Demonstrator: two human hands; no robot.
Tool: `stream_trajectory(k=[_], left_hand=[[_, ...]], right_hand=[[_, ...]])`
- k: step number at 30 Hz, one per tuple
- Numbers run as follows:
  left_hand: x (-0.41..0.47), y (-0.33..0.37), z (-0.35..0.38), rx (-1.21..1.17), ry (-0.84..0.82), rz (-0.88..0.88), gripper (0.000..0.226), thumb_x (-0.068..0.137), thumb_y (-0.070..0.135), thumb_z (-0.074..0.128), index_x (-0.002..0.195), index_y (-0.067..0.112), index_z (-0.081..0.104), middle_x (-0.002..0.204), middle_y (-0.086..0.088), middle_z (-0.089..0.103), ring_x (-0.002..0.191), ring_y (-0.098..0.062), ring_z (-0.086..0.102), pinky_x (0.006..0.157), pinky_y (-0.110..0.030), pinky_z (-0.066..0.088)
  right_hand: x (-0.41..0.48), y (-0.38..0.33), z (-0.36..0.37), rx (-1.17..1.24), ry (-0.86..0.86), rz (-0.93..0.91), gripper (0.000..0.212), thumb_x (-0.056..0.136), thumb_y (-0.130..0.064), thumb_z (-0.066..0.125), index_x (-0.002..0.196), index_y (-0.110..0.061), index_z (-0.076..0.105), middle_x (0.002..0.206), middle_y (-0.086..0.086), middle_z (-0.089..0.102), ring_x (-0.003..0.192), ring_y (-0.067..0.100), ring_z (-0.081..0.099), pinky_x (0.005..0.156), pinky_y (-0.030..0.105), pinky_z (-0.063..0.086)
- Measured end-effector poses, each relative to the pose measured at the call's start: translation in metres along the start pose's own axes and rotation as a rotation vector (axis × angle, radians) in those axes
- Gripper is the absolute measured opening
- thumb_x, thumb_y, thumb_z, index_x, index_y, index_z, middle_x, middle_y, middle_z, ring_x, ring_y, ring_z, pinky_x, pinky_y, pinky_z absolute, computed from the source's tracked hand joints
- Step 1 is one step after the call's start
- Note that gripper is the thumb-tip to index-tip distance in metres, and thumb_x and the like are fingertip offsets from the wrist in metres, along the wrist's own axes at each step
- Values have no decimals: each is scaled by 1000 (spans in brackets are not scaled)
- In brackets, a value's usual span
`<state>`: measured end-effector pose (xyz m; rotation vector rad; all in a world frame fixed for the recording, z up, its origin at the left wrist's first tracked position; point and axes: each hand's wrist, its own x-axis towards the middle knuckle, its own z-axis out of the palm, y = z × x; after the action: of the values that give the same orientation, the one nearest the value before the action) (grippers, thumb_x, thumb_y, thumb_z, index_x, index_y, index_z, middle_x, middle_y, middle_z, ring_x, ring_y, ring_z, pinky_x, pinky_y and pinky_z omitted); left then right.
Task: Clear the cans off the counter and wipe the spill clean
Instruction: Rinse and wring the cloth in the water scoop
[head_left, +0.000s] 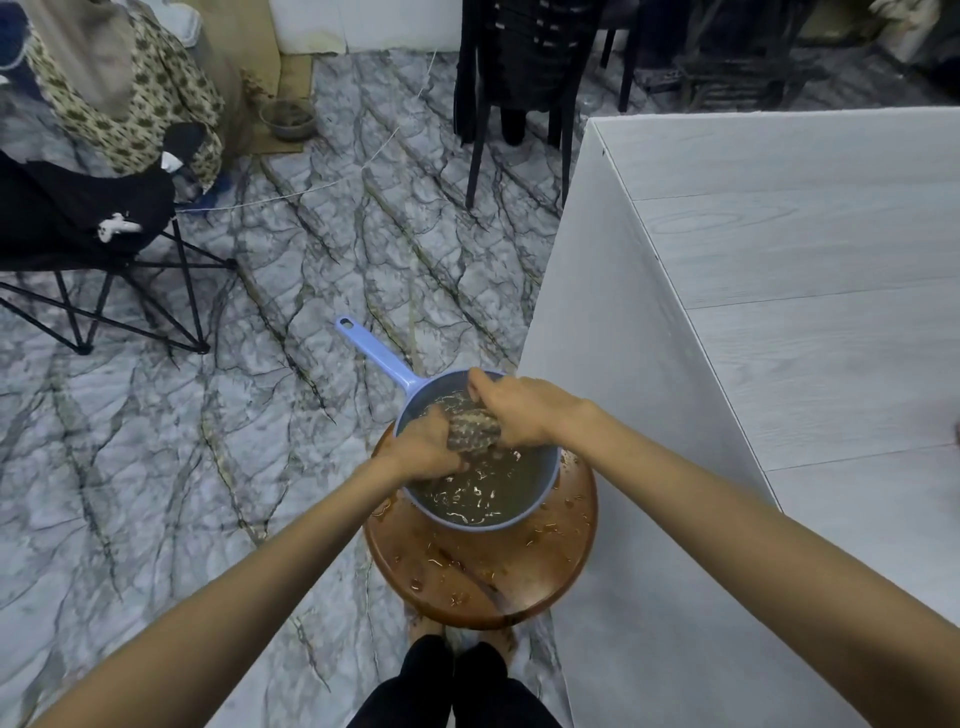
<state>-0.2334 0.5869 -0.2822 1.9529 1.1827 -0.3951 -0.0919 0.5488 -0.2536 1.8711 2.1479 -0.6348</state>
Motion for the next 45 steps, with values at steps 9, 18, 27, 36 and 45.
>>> stream_trajectory(k=[9, 18, 27, 36, 45], left_hand=[[3, -4, 40, 392, 147, 96, 65, 88, 23, 47, 142, 3, 18, 146, -18, 26, 138, -32, 20, 116, -42, 16], [14, -1, 48, 560, -108, -32, 71, 92, 27, 43, 146, 6, 2, 156, -16, 4, 144, -33, -4, 118, -48, 8], [20, -3, 31, 381, 47, 25, 45, 85, 11, 54, 127, 5, 39, 123, -17, 55, 110, -32, 57, 91, -38, 47], [13, -3, 37, 536, 232, 130, 68, 79, 23, 62, 135, 8, 27, 138, -18, 31, 129, -34, 32, 107, -40, 30], [22, -1, 46, 839, 114, 105, 65, 90, 25, 47, 143, 7, 13, 146, -18, 26, 136, -32, 25, 108, -43, 29]], right_hand=[[9, -10, 31, 105, -40, 66, 45, 85, -22, 58, 125, -5, 45, 131, 16, 43, 117, 35, 48, 95, 46, 44], [10, -16, 62, -36, -117, 180, 53, 89, -15, 53, 137, -7, 33, 147, 20, 28, 131, 38, 37, 104, 47, 36], [11, -9, 41, 140, -173, 217, 30, 87, -12, 53, 115, -1, 54, 119, 17, 60, 106, 32, 59, 79, 35, 47], [15, -2, 30, 287, -192, 222, 33, 88, -16, 48, 117, -1, 53, 122, 19, 58, 107, 32, 57, 86, 34, 46], [8, -24, 60, 94, -128, 302, 77, 83, -16, 63, 143, -9, 16, 141, 18, 39, 127, 36, 44, 99, 45, 41]])
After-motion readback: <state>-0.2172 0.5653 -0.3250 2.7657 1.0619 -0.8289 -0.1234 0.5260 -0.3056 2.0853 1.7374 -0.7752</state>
